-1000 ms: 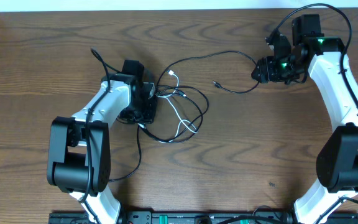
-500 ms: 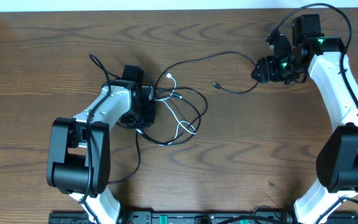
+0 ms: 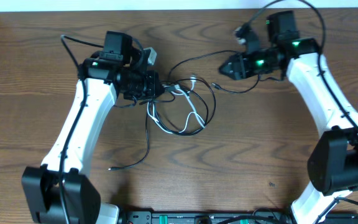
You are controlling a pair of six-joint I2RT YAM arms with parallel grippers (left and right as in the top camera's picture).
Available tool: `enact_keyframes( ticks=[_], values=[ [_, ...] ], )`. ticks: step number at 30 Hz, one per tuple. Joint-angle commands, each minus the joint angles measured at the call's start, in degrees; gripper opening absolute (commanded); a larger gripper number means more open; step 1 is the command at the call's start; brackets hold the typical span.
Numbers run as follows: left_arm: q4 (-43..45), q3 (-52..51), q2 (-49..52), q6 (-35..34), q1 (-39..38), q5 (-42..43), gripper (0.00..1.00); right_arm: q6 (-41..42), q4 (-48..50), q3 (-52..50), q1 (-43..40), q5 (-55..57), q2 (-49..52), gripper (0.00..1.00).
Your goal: Untangle cables
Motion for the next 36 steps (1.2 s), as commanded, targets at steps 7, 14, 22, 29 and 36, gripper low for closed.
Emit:
enact_keyframes(
  ticks=[7,14,22,29,36],
  values=[
    [3.8,2.1,-1.4,-11.1,7.3,25.8,0.10,4.3,8.2,0.3,5.3,-15.4,-2.2,0.53],
    [11.6,2.1,-1.4,-20.9,12.5,39.1,0.10,0.6,10.1,0.3,9.9,-13.5,-2.2,0.59],
    [14.2,2.1,-1.4,-28.5,12.7,43.2,0.09,-2.7,13.2,0.3,16.1,-0.3,-2.1,0.67],
    [14.2,2.1,-1.4,-28.8,12.7,44.6,0.09,-2.6,17.0,0.3,19.1,9.8,-1.8,0.60],
    [14.3,2.0,-1.4,-29.7,12.7,44.3,0.10,-2.6,17.1,0.2,18.5,12.1,-1.0,0.01]
  ],
)
